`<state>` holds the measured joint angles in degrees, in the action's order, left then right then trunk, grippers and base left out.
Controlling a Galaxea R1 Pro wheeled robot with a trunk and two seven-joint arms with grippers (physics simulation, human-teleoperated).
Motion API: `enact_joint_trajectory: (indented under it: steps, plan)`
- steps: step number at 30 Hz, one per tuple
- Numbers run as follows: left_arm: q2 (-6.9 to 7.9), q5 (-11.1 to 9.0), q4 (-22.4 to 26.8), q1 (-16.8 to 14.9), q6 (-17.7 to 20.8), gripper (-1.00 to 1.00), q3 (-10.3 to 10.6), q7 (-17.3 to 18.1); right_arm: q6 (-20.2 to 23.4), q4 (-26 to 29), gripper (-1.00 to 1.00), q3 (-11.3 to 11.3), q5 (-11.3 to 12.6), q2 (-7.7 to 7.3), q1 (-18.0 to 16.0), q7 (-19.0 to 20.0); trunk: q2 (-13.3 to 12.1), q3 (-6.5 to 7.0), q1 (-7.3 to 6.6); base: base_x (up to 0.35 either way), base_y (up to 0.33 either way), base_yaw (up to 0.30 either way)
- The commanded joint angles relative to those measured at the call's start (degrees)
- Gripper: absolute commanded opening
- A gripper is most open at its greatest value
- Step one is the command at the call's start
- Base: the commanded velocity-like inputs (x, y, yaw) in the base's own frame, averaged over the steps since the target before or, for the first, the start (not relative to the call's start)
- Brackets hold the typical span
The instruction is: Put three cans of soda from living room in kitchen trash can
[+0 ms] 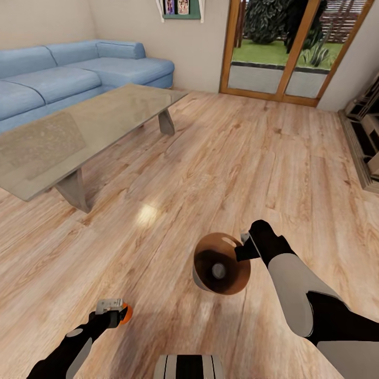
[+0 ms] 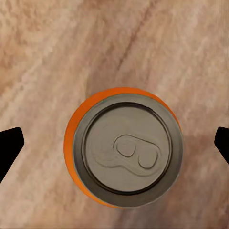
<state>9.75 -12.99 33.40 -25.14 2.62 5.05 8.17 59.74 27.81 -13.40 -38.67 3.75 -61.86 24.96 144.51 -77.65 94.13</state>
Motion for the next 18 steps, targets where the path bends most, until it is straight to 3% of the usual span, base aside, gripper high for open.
enact_joint_trajectory:
  steps: [1,18]
  plan:
    - [0.00,0.0,0.1,0.0,0.0,1.00,0.0,0.0,0.3,0.0,-1.00,-0.1,1.4,0.00,0.0,0.0,0.0,0.00,-0.01,0.000,0.000,0.000]
    - [-0.01,0.0,0.1,0.0,-0.1,1.00,0.0,0.0,0.3,0.0,-1.00,-0.1,1.5,-0.04,0.0,0.0,0.0,-0.22,0.02,0.000,0.000,0.000]
